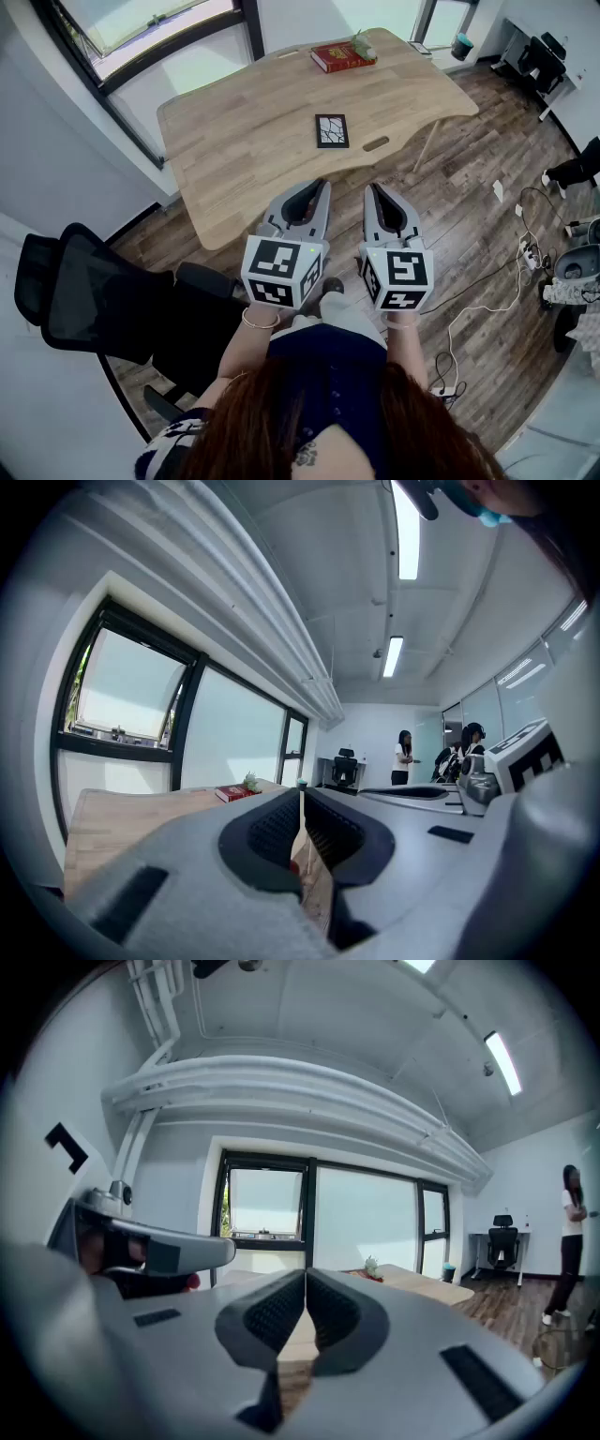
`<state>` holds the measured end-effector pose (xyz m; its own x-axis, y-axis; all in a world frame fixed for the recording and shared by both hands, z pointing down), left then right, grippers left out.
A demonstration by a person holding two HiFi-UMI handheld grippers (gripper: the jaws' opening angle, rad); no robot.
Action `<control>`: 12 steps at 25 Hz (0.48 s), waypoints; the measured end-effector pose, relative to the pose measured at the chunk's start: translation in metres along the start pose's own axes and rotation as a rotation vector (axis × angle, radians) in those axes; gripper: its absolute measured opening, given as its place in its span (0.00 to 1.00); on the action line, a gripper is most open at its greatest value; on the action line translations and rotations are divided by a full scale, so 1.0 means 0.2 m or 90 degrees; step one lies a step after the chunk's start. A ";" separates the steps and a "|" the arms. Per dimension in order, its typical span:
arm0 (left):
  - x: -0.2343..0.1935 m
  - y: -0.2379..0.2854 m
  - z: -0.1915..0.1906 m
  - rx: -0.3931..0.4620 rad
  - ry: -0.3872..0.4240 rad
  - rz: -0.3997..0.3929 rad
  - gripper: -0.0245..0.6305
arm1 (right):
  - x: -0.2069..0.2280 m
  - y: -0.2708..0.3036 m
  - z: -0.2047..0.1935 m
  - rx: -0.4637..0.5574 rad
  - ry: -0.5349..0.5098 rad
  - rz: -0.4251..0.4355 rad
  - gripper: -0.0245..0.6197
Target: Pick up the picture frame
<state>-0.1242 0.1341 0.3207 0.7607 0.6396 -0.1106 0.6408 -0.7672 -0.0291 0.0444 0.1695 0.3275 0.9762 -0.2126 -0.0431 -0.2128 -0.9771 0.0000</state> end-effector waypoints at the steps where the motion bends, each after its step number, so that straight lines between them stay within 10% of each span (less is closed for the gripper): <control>1: 0.00 0.02 0.00 -0.001 -0.001 0.000 0.10 | 0.01 0.01 0.00 0.001 0.001 0.001 0.08; 12: -0.07 0.24 -0.03 -0.027 0.006 -0.006 0.10 | 0.12 0.15 0.01 0.007 0.045 0.005 0.08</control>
<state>-0.1031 0.0881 0.3265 0.7555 0.6472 -0.1017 0.6515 -0.7585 0.0124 0.0611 0.1357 0.3248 0.9749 -0.2210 0.0269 -0.2208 -0.9753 -0.0107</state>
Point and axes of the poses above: the fingertips, and each gripper's own axes: y forward along the fingers, x to its right, z out of its top, the point moved 10 cm from there along -y, backward along the fingers, and after that the axes turned 6 degrees about x, right-handed, at the moved point
